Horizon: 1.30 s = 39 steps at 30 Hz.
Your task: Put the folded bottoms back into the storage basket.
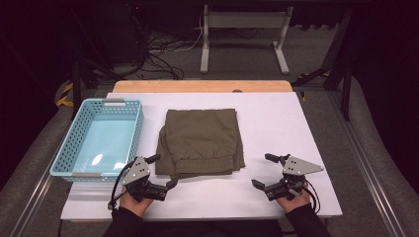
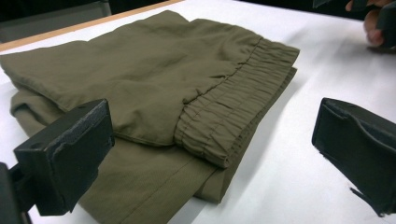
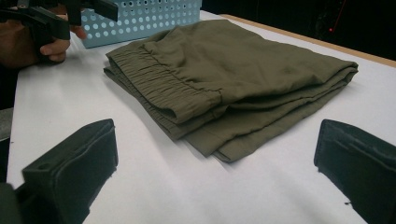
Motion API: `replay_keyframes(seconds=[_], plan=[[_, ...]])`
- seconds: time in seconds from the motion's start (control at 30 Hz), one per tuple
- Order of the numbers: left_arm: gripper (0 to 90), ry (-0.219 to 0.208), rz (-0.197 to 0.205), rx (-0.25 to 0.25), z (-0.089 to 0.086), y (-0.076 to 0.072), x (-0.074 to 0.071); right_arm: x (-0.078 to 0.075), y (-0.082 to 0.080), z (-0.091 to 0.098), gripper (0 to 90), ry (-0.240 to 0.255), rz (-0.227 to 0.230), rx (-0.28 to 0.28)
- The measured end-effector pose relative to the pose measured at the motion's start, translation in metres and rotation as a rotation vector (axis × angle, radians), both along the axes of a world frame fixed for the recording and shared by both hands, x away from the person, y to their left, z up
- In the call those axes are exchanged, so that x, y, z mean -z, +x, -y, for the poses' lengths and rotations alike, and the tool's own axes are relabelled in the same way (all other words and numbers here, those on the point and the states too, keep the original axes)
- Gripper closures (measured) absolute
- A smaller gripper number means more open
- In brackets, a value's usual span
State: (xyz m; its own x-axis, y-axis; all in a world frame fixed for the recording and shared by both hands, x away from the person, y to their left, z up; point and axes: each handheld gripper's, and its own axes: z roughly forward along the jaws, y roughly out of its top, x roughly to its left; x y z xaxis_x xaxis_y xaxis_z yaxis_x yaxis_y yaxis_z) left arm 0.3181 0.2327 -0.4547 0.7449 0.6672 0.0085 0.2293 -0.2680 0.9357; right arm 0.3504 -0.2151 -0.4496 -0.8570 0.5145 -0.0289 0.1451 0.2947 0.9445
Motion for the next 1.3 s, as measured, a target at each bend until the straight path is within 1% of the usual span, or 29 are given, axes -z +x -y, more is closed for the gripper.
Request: replay_keyframes(seconds=[0.07,0.13,0.2,0.3,0.37,0.4,0.43,0.47,0.5,0.6,0.63,0.7,0.93,0.97,1.03,1.07,1.1,1.13,1.2,1.3], plan=[[0.0,0.013,0.004,-0.002,0.0,0.0,0.0,0.0,0.0,0.0,0.3,-0.003,0.0,0.0],[0.0,0.011,-0.002,-0.002,0.0,0.0,-0.001,0.0,0.0,0.0,0.3,-0.004,-0.001,0.0],[0.0,0.012,-0.022,0.005,0.0,0.001,-0.001,0.0,0.0,-0.001,0.4,-0.007,-0.002,0.001],[0.1,0.012,-0.024,0.008,0.001,0.001,-0.002,0.001,0.0,-0.001,0.5,-0.014,-0.002,-0.002],[0.0,-0.006,-0.031,0.01,0.002,0.001,-0.004,0.001,0.0,-0.002,0.5,-0.017,-0.005,-0.007],[0.0,-0.006,-0.031,0.01,0.002,0.001,-0.004,0.001,0.0,-0.002,0.5,-0.018,-0.006,-0.007],[0.0,-0.022,-0.037,0.014,0.002,0.001,-0.005,0.001,0.0,-0.002,0.5,-0.018,-0.006,-0.007],[0.1,-0.044,-0.054,0.017,0.002,0.002,-0.006,0.001,0.0,-0.002,0.5,-0.019,-0.006,-0.007],[0.5,-0.056,-0.055,0.022,0.001,0.003,-0.008,0.001,0.0,-0.003,0.6,-0.022,-0.007,-0.006],[0.5,-0.049,-0.053,0.018,0.002,0.004,-0.01,0.002,0.0,-0.003,0.6,-0.029,-0.008,-0.005],[0.5,-0.037,-0.066,0.008,0.003,0.004,-0.011,0.002,0.001,-0.003,0.7,-0.03,-0.007,-0.005],[0.5,-0.02,-0.062,0.0,0.004,0.005,-0.012,0.002,0.001,-0.004,0.6,-0.032,-0.009,-0.005],[0.5,-0.025,-0.079,-0.003,0.003,0.007,-0.018,0.002,0.001,-0.004,0.7,-0.033,-0.011,-0.006],[0.5,-0.019,-0.086,-0.011,0.002,0.009,-0.02,0.003,0.001,-0.004,0.7,-0.036,-0.011,-0.005],[0.5,-0.023,-0.091,-0.012,0.002,0.011,-0.022,0.003,0.001,-0.004,0.7,-0.037,-0.012,-0.005],[0.5,-0.032,-0.102,-0.012,0.002,0.013,-0.023,0.003,0.001,-0.004,0.7,-0.037,-0.012,-0.006],[0.5,-0.032,-0.102,-0.012,0.002,0.013,-0.023,0.003,0.001,-0.004,0.7,-0.037,-0.012,-0.006],[0.5,-0.033,-0.112,-0.017,0.003,0.014,-0.023,0.003,0.001,-0.004,0.7,-0.039,-0.012,-0.005],[0.7,-0.033,-0.111,-0.007,0.004,0.015,-0.025,0.003,0.001,-0.005,0.7,-0.042,-0.014,-0.008],[1.0,-0.034,-0.108,-0.004,0.006,0.017,-0.027,0.003,0.0,-0.005,0.7,-0.045,-0.012,-0.011]])
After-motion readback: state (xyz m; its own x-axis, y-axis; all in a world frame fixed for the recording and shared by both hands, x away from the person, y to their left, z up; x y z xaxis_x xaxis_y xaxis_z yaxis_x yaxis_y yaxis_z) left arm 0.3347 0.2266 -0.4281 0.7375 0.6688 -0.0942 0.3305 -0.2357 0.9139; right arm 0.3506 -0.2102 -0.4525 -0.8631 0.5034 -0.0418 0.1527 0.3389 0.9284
